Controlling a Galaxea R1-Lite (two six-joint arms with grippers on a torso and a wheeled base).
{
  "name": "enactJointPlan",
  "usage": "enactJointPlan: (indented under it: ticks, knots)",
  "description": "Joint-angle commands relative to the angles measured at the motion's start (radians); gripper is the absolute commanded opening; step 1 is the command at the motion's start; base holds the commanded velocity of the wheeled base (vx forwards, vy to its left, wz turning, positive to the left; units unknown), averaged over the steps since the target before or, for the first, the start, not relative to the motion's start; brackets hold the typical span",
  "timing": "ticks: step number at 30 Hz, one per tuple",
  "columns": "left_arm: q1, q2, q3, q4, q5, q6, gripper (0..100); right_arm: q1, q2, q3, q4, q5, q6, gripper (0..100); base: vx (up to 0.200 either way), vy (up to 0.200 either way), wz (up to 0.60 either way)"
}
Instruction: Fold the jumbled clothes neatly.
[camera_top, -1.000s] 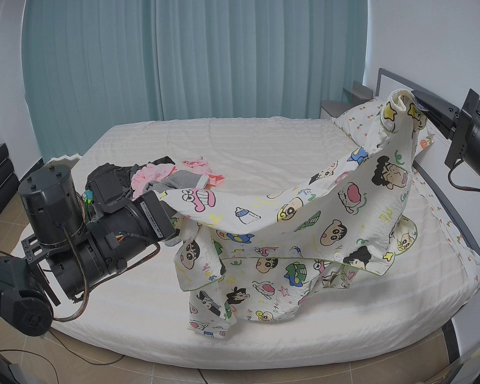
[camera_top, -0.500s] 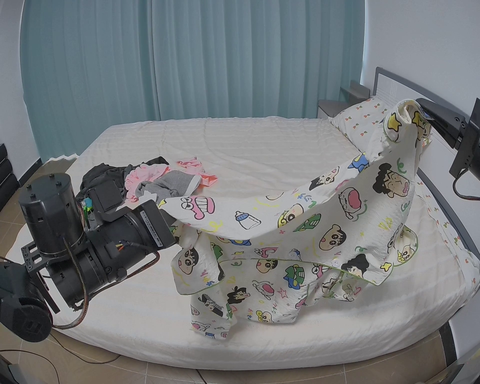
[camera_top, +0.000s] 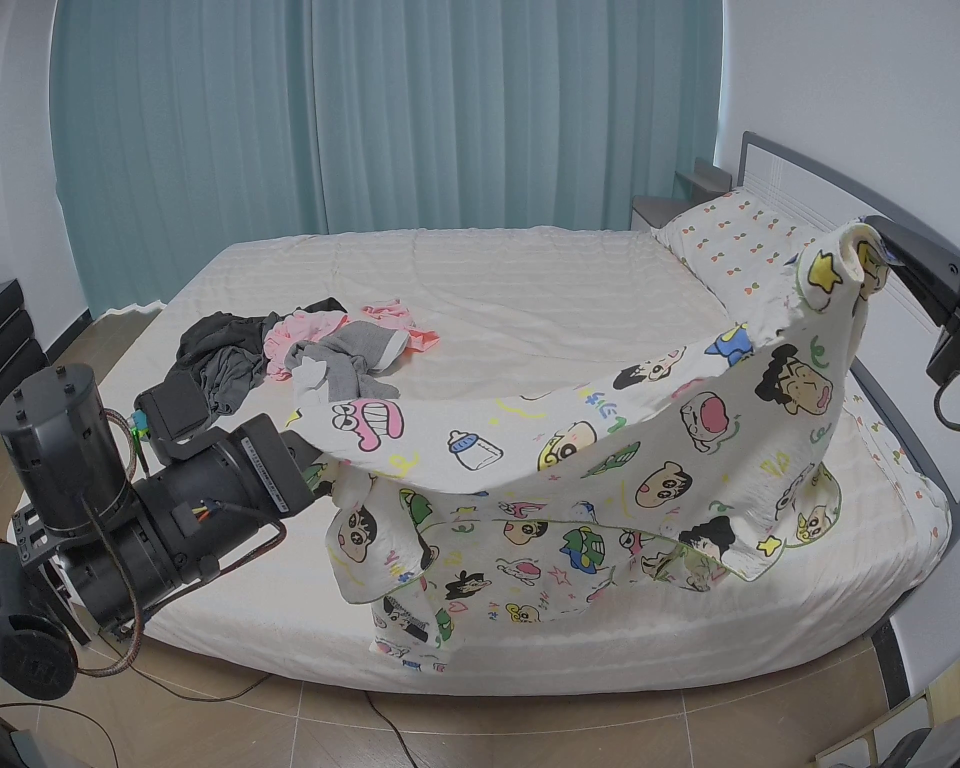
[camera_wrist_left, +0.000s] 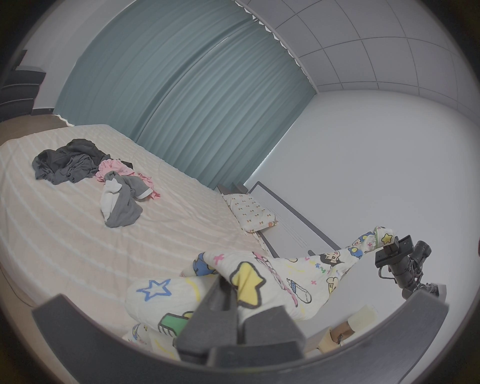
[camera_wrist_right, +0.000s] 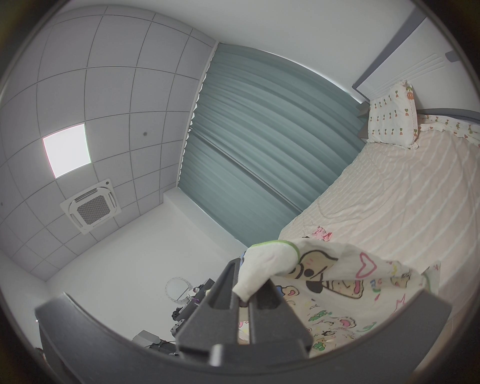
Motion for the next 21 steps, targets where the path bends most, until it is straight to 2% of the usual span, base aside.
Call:
enactJointPlan:
  ticks: [1, 17, 21]
  knots:
    - [0.001, -0.036, 0.010, 0.003, 0.001, -0.001, 0, 0.000, -0.063, 0.019, 0.003, 0.018, -0.002, 0, 0.000, 0.000, 0.00]
    - [0.010, -0.042, 0.024, 0.006, 0.001, -0.005, 0, -0.009, -0.029, 0.021, 0.001, 0.021, -0.002, 0, 0.000, 0.000, 0.00]
    - [0.010, -0.005, 0.044, 0.006, -0.001, -0.005, 0, -0.041, 0.028, 0.033, -0.002, 0.028, -0.002, 0, 0.000, 0.000, 0.00]
